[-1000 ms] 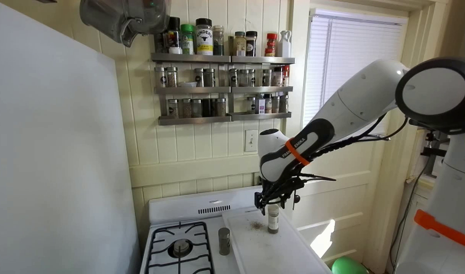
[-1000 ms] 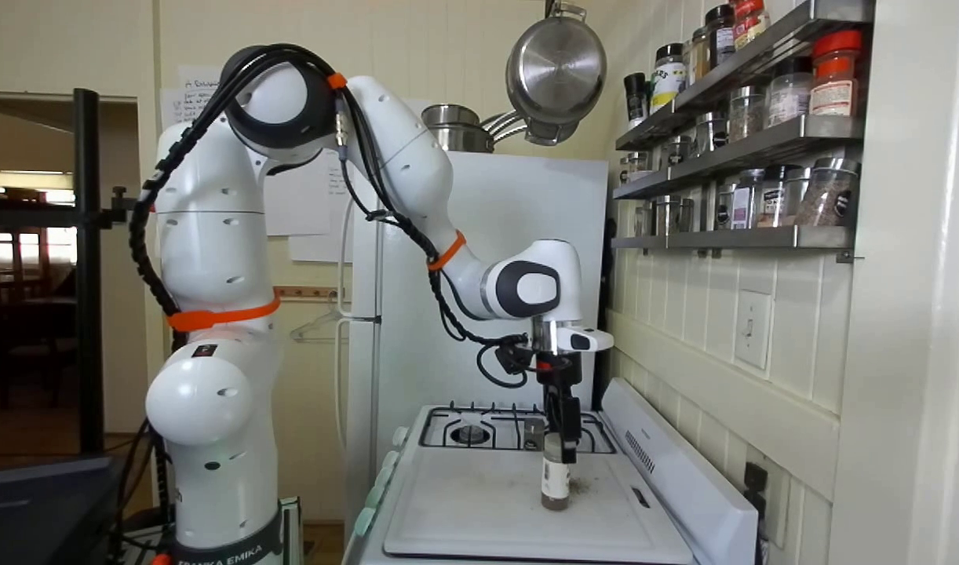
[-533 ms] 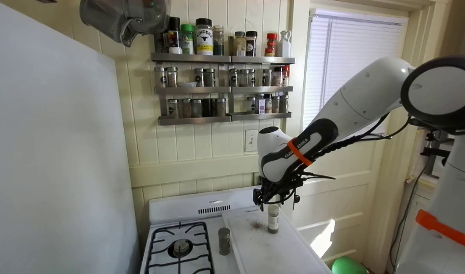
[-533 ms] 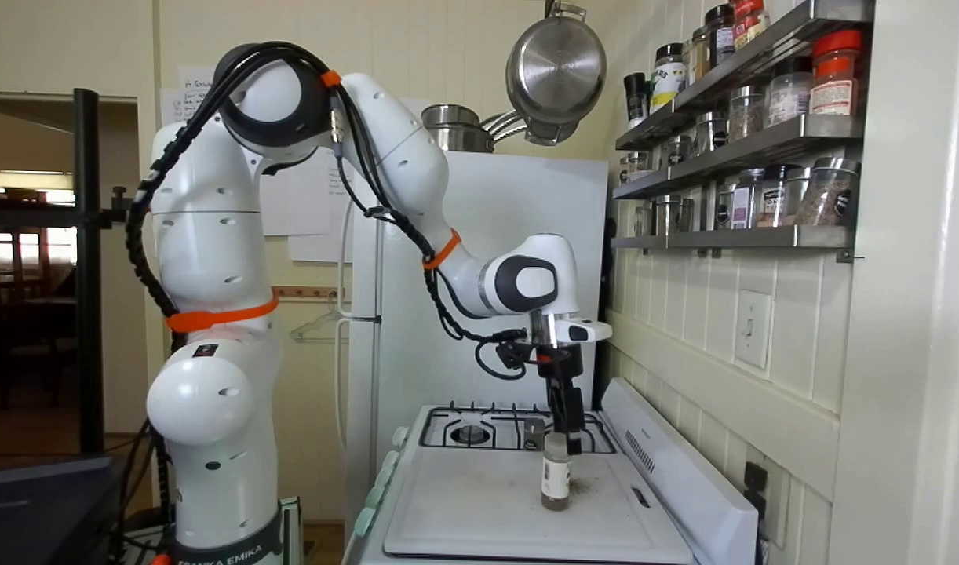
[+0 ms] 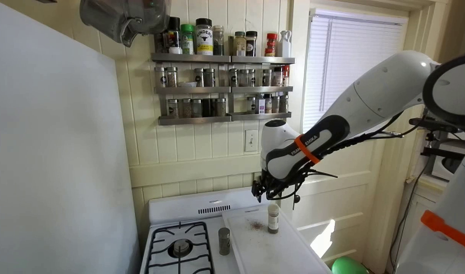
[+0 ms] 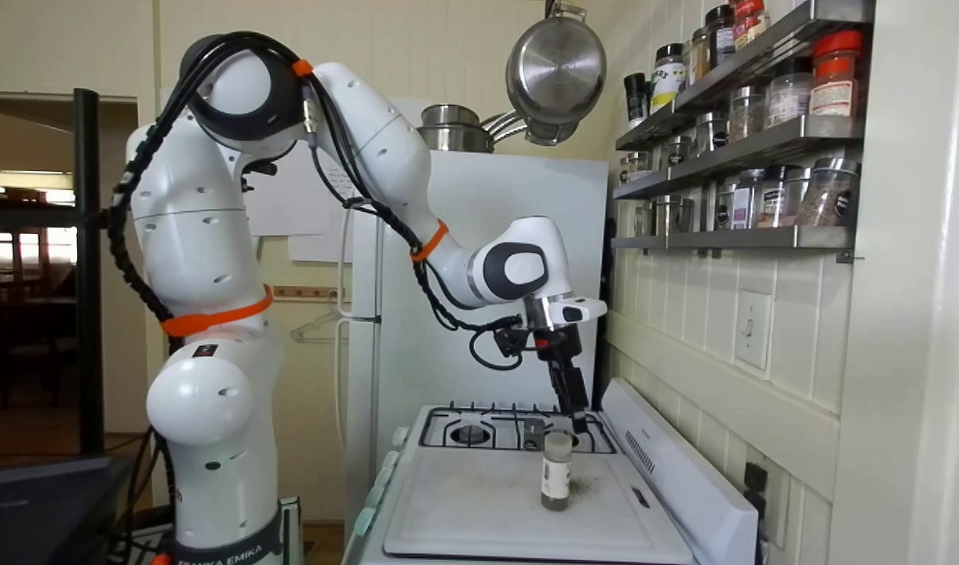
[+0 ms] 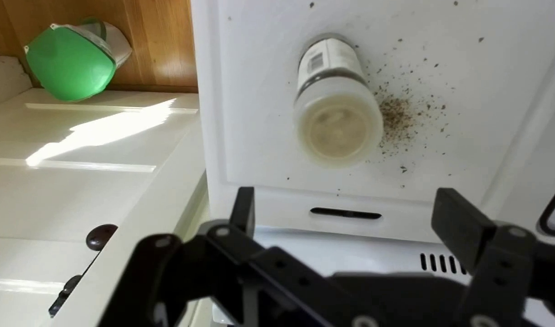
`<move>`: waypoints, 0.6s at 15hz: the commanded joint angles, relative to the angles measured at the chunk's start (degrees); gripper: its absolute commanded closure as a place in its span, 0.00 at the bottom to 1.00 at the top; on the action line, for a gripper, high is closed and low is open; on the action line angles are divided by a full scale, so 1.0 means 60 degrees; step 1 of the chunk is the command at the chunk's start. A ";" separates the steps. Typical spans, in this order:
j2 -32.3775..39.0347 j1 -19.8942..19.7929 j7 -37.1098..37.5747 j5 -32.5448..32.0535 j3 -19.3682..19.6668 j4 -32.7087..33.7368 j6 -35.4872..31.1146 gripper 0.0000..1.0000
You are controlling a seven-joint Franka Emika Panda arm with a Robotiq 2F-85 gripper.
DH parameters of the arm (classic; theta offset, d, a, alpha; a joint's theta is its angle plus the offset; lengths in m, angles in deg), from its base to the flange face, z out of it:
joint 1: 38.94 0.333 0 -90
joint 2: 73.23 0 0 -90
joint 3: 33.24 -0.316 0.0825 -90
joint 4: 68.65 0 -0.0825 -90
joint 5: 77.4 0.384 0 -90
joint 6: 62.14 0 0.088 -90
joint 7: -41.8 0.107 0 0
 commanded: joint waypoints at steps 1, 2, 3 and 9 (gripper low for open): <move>-0.0709 -0.0123 0.0226 -0.0148 -0.0101 -0.0546 -0.0302 0.00; -0.0820 -0.0133 0.0151 -0.0098 -0.0104 -0.0587 -0.0286 0.00; -0.0926 -0.0168 0.0168 -0.0114 -0.0129 -0.0620 -0.0272 0.00; -0.0943 -0.0276 -0.0068 0.0077 -0.0238 -0.0337 -0.0001 0.00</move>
